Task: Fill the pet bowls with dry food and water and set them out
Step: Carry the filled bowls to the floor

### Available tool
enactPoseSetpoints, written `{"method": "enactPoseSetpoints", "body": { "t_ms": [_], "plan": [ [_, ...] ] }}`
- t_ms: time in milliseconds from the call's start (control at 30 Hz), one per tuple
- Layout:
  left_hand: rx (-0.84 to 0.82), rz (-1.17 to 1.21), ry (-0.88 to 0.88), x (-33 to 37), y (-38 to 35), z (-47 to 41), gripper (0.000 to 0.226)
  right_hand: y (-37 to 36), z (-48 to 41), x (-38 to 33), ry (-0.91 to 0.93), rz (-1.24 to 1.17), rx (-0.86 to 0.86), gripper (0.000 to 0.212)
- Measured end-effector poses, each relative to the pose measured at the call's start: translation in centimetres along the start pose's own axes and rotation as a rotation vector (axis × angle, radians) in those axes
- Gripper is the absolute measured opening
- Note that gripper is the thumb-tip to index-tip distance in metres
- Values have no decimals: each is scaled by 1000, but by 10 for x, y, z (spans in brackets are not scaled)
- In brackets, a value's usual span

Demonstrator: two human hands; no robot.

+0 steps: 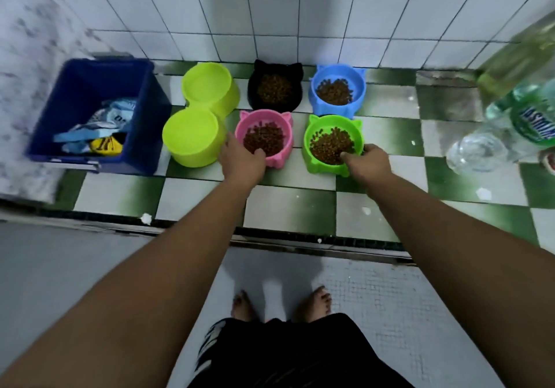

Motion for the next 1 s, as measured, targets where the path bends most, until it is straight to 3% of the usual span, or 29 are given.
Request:
{"method": "enactPoseSetpoints", "body": {
  "t_ms": [200, 367, 533, 733, 1000],
  "plan": [
    [-56, 190, 61, -17, -19, -29, 78, -6, 1, -2, 64, 86, 32, 54],
    [-69, 287, 79, -6, -13, -21, 47, -5, 7, 0, 37, -74, 57, 47],
    [-90, 421, 82, 2, -8, -19, 33, 2, 12, -4, -45, -202, 31, 43],
    [-252, 515, 132, -4, -4, -13, 52, 5, 23, -3, -89, -351, -38, 56],
    [-302, 544, 72, -24, 18, -3, 53, 11, 59, 2, -46, -462, 36, 50]
  ]
}}
Point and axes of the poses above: each hand's wrist, its own z-axis away from the middle knuckle, its own y-axis out of the back of the hand, x = y × z, the point moved 1 cm from there along -z, towards the middle knuckle, and after that the axes turned 3 degrees about y, right-handed, at the moved point
